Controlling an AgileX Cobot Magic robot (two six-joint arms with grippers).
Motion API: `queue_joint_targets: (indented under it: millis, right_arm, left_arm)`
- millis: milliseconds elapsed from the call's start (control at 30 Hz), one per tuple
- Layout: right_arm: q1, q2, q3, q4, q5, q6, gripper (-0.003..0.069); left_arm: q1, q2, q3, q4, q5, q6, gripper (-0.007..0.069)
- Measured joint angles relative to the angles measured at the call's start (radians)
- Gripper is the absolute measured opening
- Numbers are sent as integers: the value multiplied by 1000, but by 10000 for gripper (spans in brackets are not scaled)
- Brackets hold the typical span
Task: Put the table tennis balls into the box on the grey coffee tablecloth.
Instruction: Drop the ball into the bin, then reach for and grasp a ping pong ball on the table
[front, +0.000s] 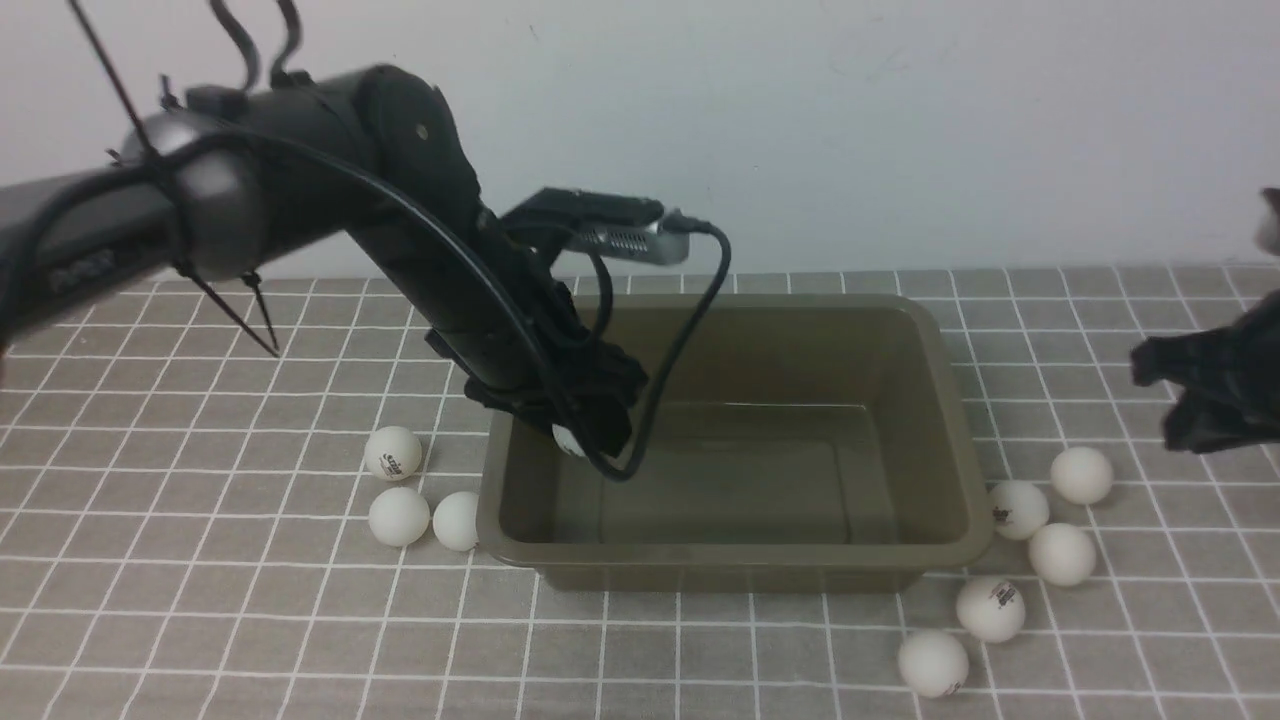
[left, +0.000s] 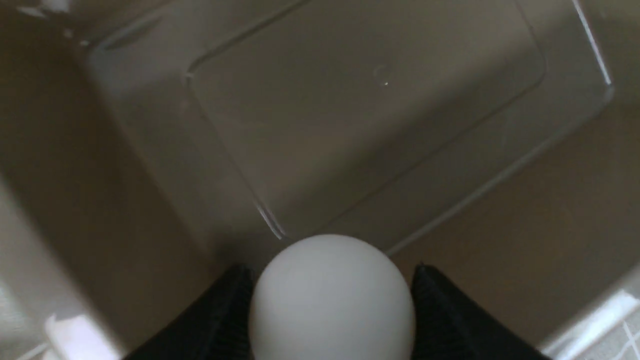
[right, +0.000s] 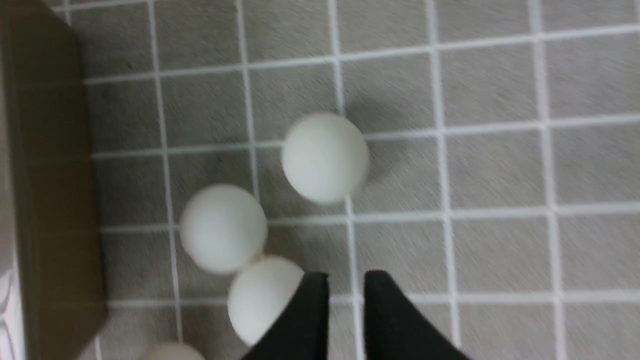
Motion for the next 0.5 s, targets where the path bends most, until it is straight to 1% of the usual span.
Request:
queue_joint_targets:
  millis: [100, 133, 200, 233, 267, 300, 367, 400, 433, 467, 500]
  right_arm:
    - [-1, 95, -49, 21, -6, -16, 245]
    - [-1, 142, -73, 24, -10, -19, 328]
    - [0, 198, -98, 31, -10, -20, 412]
    - [3, 214, -105, 33, -10, -21, 437]
    - [9, 246, -119, 34, -10, -23, 482]
    - [11, 258, -122, 34, -13, -24, 501]
    - [19, 294, -132, 32, -23, -25, 517]
    - [22, 309, -134, 30, -33, -22, 514]
    - [24, 324, -136, 27, -45, -10, 490]
    - [24, 336, -141, 24, -51, -10, 426]
    - [24, 343, -143, 19, -51, -10, 360]
  left_arm:
    - [1, 12, 0, 7, -3, -4, 517]
    - [5, 11, -3, 14, -3, -8, 560]
    - [21, 9, -23, 36, 5, -28, 603]
    - [29, 6, -36, 47, 8, -38, 609]
    - [46, 1, -59, 67, 24, -58, 605]
    - [55, -2, -72, 78, 31, -68, 598]
    - [90, -13, -113, 118, 78, -99, 540]
    - [111, -20, -134, 143, 107, -111, 484]
    - [134, -28, -153, 168, 138, -120, 412]
    - [167, -41, -174, 199, 169, -125, 307]
    - [203, -51, -184, 219, 199, -129, 174]
